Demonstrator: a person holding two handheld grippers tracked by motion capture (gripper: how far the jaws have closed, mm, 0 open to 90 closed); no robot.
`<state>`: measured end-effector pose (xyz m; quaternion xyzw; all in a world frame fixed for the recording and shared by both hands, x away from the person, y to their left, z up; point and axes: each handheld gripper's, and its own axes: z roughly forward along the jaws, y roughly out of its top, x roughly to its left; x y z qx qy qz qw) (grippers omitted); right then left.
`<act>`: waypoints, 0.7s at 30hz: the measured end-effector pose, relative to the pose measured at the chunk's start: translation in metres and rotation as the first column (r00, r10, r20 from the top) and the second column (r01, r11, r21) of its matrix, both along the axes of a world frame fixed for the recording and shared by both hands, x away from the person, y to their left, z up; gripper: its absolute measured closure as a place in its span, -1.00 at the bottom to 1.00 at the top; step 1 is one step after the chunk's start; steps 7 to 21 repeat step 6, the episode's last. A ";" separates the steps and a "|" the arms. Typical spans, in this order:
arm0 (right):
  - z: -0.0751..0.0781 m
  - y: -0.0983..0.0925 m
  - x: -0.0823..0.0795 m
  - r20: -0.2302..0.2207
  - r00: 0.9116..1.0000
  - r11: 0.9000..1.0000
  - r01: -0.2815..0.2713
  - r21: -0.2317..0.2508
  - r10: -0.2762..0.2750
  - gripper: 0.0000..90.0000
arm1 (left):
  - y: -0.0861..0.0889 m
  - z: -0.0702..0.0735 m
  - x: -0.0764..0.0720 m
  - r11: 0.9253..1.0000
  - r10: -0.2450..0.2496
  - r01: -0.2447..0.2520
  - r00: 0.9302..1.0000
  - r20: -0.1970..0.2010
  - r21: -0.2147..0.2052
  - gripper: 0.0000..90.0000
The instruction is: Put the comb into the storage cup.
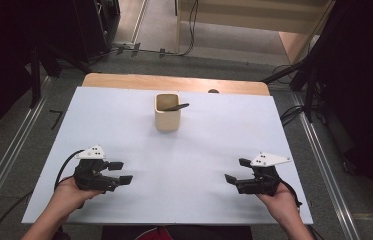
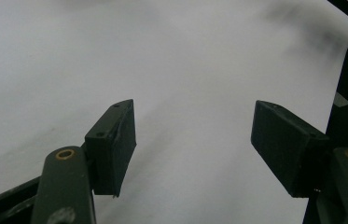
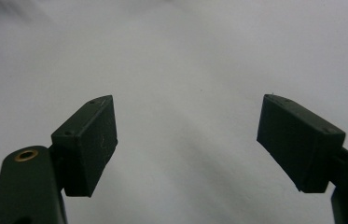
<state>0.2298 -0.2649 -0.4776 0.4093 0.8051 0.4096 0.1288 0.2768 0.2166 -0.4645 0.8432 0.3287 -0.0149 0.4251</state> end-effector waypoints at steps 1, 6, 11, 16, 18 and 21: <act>0.000 0.000 0.000 -0.004 1.000 1.000 0.001 0.002 -0.001 -0.59 | 0.000 0.000 0.000 1.000 0.000 0.000 1.000 0.000 0.000 -0.29; 0.001 0.001 0.000 0.001 1.000 1.000 0.008 0.000 -0.008 -0.59 | 0.000 0.000 0.000 1.000 0.002 -0.002 1.000 -0.001 0.001 -0.29; 0.001 0.001 0.000 0.001 1.000 1.000 0.008 0.000 -0.008 -0.59 | 0.000 0.000 0.000 1.000 0.002 -0.002 1.000 -0.001 0.001 -0.29; 0.001 0.001 0.000 0.001 1.000 1.000 0.008 0.000 -0.008 -0.59 | 0.000 0.000 0.000 1.000 0.002 -0.002 1.000 -0.001 0.001 -0.29; 0.001 0.001 0.000 0.001 1.000 1.000 0.008 0.000 -0.008 -0.59 | 0.000 0.000 0.000 1.000 0.002 -0.002 1.000 -0.001 0.001 -0.29; 0.001 0.001 0.000 0.001 1.000 1.000 0.008 0.000 -0.008 -0.59 | 0.000 0.000 0.000 1.000 0.002 -0.002 1.000 -0.001 0.001 -0.29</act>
